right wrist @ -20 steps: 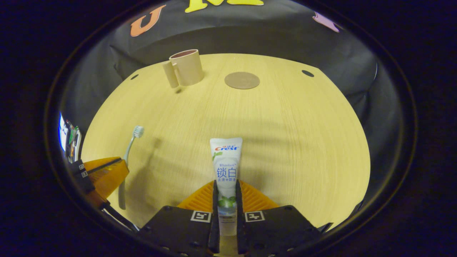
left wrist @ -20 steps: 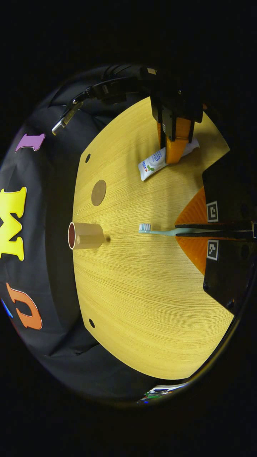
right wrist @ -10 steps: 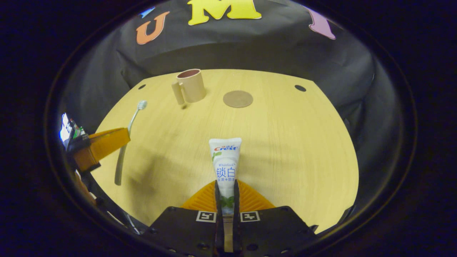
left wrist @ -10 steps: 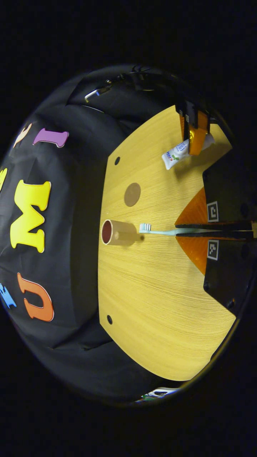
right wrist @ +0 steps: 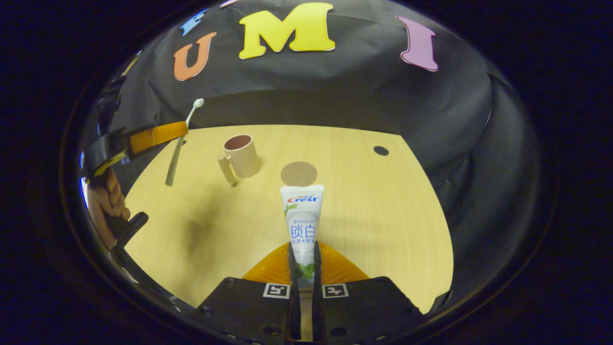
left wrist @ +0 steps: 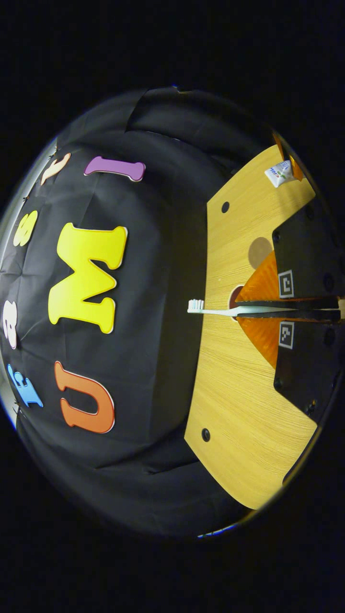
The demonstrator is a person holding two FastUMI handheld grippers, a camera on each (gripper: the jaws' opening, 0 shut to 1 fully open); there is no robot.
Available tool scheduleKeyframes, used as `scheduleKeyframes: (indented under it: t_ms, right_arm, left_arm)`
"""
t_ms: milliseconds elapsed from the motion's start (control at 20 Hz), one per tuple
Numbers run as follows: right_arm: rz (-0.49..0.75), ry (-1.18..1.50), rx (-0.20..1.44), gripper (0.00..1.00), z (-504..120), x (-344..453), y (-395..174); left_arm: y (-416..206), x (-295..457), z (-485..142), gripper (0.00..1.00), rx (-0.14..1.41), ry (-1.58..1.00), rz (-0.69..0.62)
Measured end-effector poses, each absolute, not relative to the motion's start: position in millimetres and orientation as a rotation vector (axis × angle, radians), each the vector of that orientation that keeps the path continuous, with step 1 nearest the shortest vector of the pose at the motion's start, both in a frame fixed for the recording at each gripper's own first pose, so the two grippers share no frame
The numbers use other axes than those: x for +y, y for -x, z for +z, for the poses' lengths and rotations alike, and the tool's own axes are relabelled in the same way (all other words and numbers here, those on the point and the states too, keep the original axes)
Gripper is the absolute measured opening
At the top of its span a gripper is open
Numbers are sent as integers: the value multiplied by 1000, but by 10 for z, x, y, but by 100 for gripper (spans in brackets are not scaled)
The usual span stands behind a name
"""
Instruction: Put the toothbrush and toothpaste on the desktop into the cup, then pick up the cup and place it on the coaster on the desktop.
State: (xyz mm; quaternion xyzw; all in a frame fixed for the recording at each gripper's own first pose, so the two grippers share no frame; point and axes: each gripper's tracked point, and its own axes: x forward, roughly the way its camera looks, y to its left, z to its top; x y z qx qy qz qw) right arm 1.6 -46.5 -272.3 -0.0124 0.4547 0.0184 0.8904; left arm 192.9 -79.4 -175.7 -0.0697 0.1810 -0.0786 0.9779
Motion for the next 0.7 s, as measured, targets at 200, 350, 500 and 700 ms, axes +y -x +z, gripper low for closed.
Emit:
scheduleKeyframes:
  t_ms: [200,350,500,700]
  right_arm:
    - [13,1,960,10,-2719,-487,-70]
    - [-7,-1,977,10,-2762,-539,-39]
    - [-18,-30,1014,10,-2851,-522,48]
    - [-33,-37,1064,10,-3053,-622,184]
  left_arm:
    - [-2363,-835,-1618,4,253,128,-182]
    - [-2626,-843,-1590,4,193,140,-184]
    - [-2852,-912,-1582,4,143,162,-204]
    - [-3072,-1012,-1579,4,85,187,-220]
